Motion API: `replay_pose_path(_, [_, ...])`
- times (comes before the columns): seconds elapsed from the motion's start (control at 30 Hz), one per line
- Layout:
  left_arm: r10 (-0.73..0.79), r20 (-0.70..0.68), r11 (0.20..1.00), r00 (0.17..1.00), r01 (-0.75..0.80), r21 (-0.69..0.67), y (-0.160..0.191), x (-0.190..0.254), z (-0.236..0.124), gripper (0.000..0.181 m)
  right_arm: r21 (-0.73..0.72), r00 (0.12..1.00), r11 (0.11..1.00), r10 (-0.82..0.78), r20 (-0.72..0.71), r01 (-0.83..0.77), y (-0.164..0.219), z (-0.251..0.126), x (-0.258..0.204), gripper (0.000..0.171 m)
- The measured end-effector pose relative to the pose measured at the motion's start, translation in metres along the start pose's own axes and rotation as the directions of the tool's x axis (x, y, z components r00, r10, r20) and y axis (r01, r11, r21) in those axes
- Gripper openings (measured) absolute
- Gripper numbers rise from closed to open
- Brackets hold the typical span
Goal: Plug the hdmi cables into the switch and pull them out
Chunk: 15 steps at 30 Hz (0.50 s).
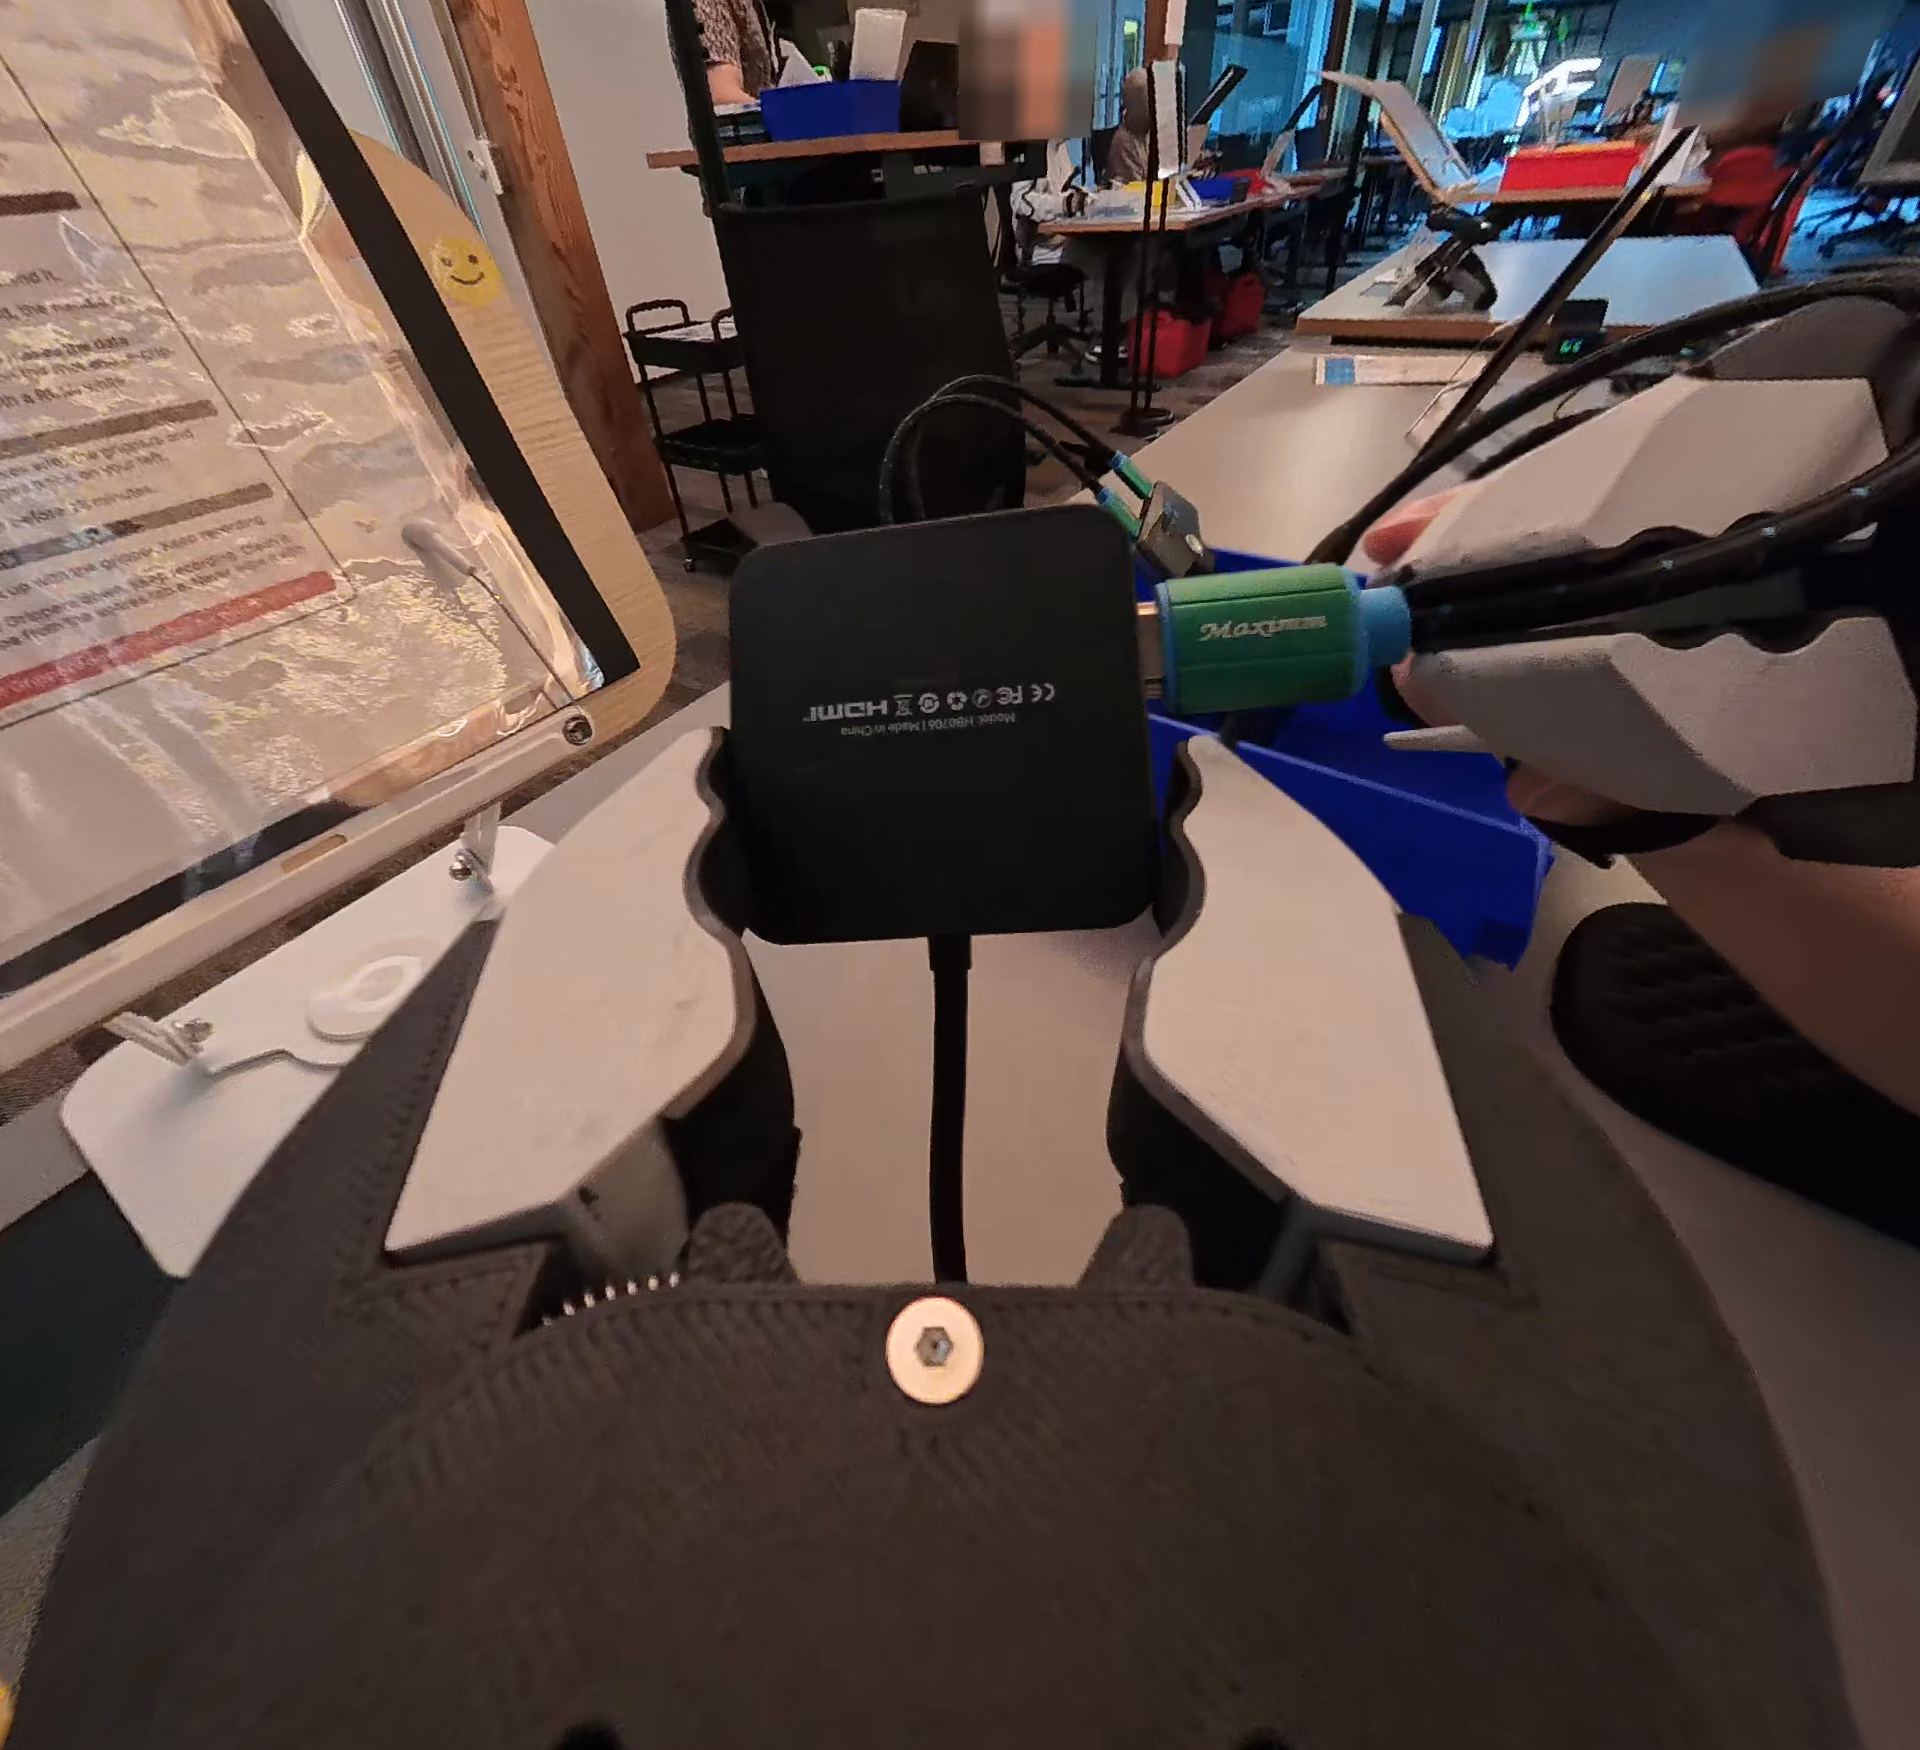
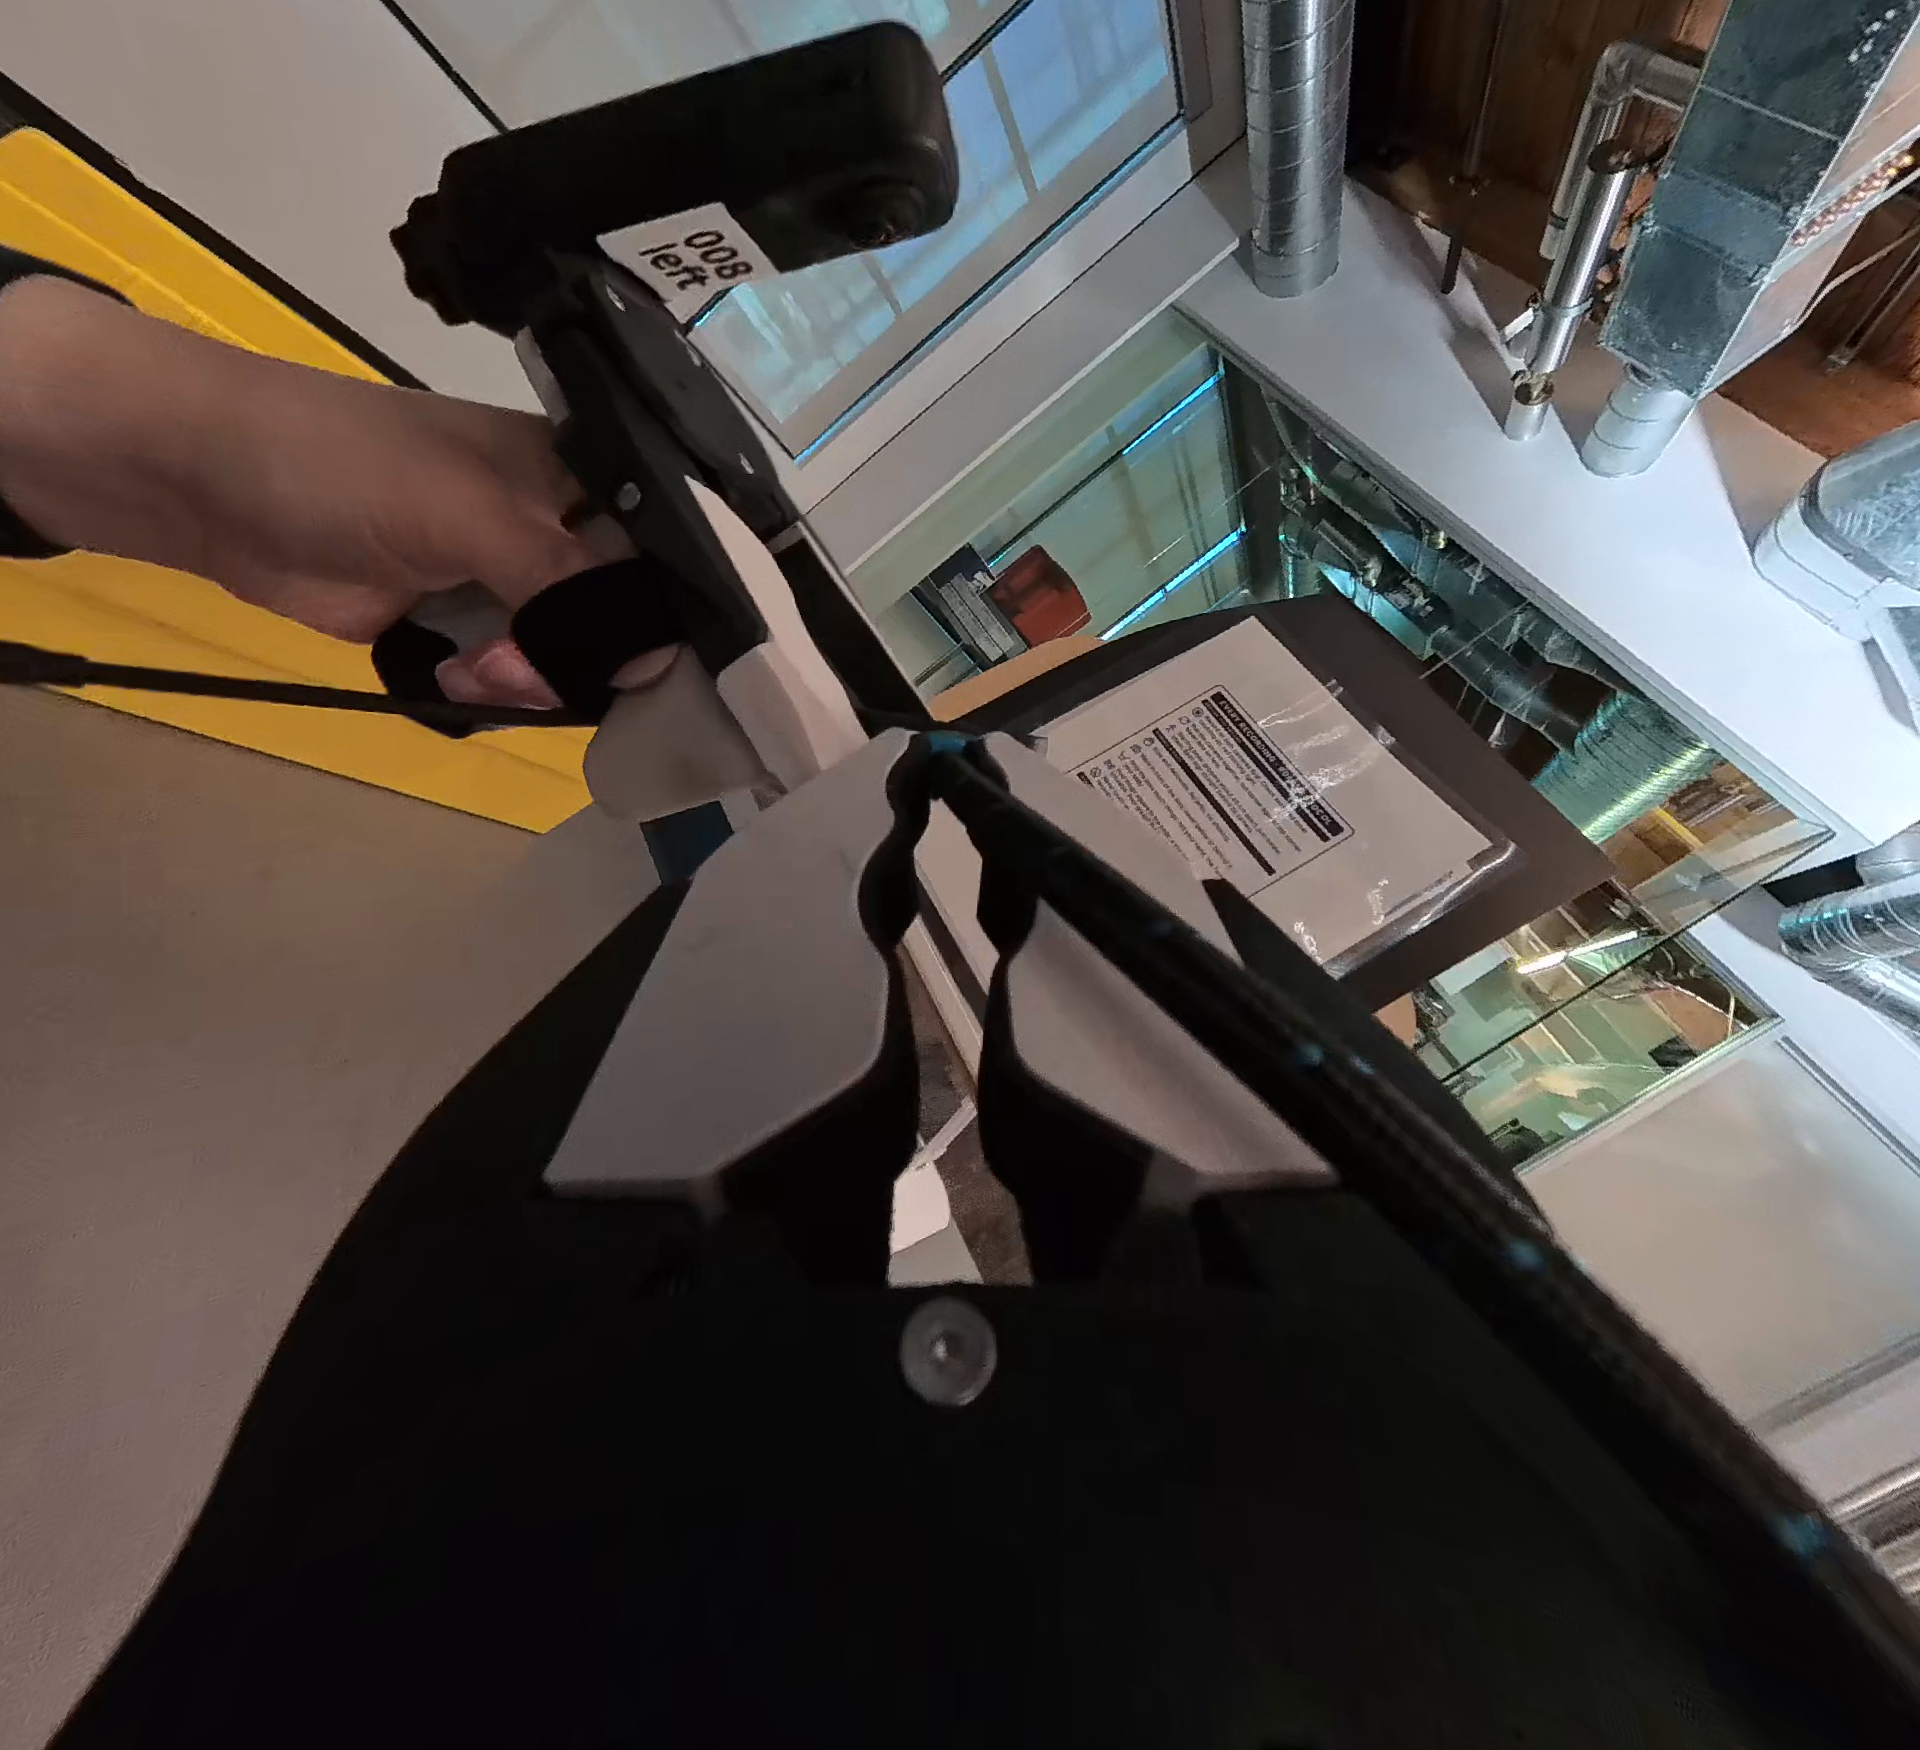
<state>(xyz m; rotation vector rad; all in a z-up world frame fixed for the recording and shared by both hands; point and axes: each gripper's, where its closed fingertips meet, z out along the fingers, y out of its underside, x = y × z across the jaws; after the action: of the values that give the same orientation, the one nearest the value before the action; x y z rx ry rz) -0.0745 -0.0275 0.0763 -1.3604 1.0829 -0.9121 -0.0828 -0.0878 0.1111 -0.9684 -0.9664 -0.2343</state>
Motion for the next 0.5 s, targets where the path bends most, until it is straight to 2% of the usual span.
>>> replay_pose_path(0.1, [0.013, 0.022, 1.000, 1.000, -0.014, 0.011, -0.002, -0.001, 0.000, 0.076, 0.009, 1.000, 1.000, 0.006, -0.008, -0.006, 0.000, 0.000, 0.001, 0.007])
replay_pose_path(0.23, [0.130, 0.091, 0.992, 0.987, -0.130, -0.008, -0.006, -0.002, -0.004, 0.076, 0.017, 1.000, 1.000, 0.013, -0.004, -0.012, 0.000, -0.001, 0.001, 0.007])
replay_pose_path(0.5, [0.141, 0.125, 0.989, 0.982, -0.144, 0.017, -0.016, 0.003, -0.006, 0.076, 0.055, 0.999, 0.998, 0.016, -0.031, -0.015, -0.006, -0.004, 0.006, 0.007])
